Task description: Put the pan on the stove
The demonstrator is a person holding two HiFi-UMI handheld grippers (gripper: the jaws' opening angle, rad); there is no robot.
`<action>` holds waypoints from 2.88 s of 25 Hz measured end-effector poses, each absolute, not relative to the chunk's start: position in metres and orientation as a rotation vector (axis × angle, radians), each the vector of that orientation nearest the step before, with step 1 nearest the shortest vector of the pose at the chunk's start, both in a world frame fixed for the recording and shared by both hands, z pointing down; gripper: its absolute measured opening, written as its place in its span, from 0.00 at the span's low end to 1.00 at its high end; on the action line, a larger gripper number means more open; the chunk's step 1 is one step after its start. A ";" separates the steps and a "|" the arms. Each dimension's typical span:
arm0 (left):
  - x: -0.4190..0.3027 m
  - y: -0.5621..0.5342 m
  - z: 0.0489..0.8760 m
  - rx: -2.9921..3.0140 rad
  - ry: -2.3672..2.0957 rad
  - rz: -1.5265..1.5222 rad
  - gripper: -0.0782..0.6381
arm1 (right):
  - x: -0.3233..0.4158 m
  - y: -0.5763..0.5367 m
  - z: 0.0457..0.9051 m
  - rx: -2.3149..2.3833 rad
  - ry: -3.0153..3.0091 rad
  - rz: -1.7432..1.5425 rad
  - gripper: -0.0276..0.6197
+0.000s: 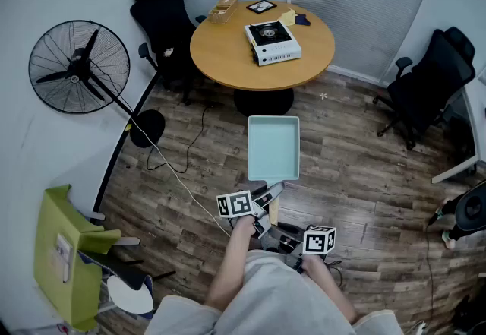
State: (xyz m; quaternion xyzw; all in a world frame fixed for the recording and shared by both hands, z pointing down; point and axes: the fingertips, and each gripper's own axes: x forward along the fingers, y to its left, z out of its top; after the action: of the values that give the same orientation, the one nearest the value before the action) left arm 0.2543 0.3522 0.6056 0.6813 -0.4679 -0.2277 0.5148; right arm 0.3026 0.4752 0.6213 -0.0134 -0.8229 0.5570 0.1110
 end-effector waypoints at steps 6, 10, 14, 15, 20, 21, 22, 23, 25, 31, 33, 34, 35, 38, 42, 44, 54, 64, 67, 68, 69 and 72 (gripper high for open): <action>0.244 0.350 0.605 1.635 -1.123 -0.557 0.34 | 0.293 0.473 0.620 -0.041 -2.422 1.614 0.19; 0.237 0.348 0.605 1.639 -1.120 -0.559 0.34 | 0.285 0.471 0.621 -0.034 -2.425 1.594 0.19; 0.231 0.348 0.603 1.655 -1.109 -0.555 0.34 | 0.278 0.472 0.620 -0.020 -2.425 1.582 0.19; 0.229 0.348 0.601 1.663 -1.105 -0.557 0.34 | 0.275 0.471 0.619 -0.017 -2.426 1.575 0.19; 0.222 0.341 0.598 1.677 -1.107 -0.566 0.34 | 0.270 0.464 0.618 0.005 -2.436 1.512 0.20; 0.221 0.339 0.599 1.673 -1.107 -0.570 0.34 | 0.269 0.462 0.618 0.011 -2.438 1.503 0.20; 0.219 0.337 0.599 1.669 -1.107 -0.576 0.34 | 0.268 0.459 0.618 0.014 -2.438 1.498 0.20; 0.217 0.334 0.599 1.666 -1.106 -0.580 0.34 | 0.267 0.456 0.618 0.015 -2.437 1.496 0.20; 0.213 0.327 0.600 1.661 -1.107 -0.582 0.34 | 0.263 0.449 0.618 0.010 -2.433 1.493 0.20; 0.193 0.297 0.605 1.668 -1.117 -0.568 0.34 | 0.242 0.420 0.625 -0.018 -2.423 1.487 0.20; 0.183 0.285 0.606 1.671 -1.121 -0.562 0.34 | 0.231 0.408 0.626 -0.032 -2.416 1.492 0.20; 0.178 0.279 0.606 1.670 -1.124 -0.560 0.34 | 0.226 0.402 0.626 -0.040 -2.411 1.493 0.20; 0.173 0.272 0.606 1.668 -1.126 -0.559 0.34 | 0.221 0.395 0.627 -0.045 -2.407 1.493 0.20; 0.156 0.250 0.606 1.660 -1.129 -0.560 0.34 | 0.205 0.373 0.625 -0.053 -2.405 1.499 0.20; 0.131 0.214 0.599 1.654 -1.140 -0.567 0.34 | 0.181 0.336 0.617 -0.084 -2.407 1.493 0.20; 0.119 0.195 0.594 1.657 -1.145 -0.575 0.34 | 0.170 0.317 0.614 -0.095 -2.414 1.470 0.21; 0.072 0.109 0.580 1.666 -1.187 -0.581 0.34 | 0.125 0.230 0.604 -0.162 -2.436 1.440 0.21; 0.049 0.053 0.593 1.609 -1.161 -0.604 0.34 | 0.103 0.173 0.610 -0.167 -2.414 1.488 0.21; 0.046 0.037 0.599 1.589 -1.151 -0.607 0.34 | 0.101 0.158 0.613 -0.160 -2.410 1.508 0.21; 0.046 0.032 0.600 1.585 -1.152 -0.607 0.34 | 0.101 0.153 0.614 -0.156 -2.410 1.516 0.21; 0.047 0.029 0.602 1.583 -1.154 -0.607 0.34 | 0.102 0.149 0.615 -0.151 -2.410 1.525 0.21; 0.051 0.023 0.606 1.590 -1.153 -0.597 0.34 | 0.105 0.144 0.619 -0.142 -2.411 1.549 0.21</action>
State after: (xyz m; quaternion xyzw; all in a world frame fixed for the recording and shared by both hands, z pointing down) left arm 0.0505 0.0234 0.6062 0.6627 -0.4804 -0.2488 0.5179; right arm 0.1046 0.1442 0.6188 -0.0491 -0.8326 0.5348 0.1356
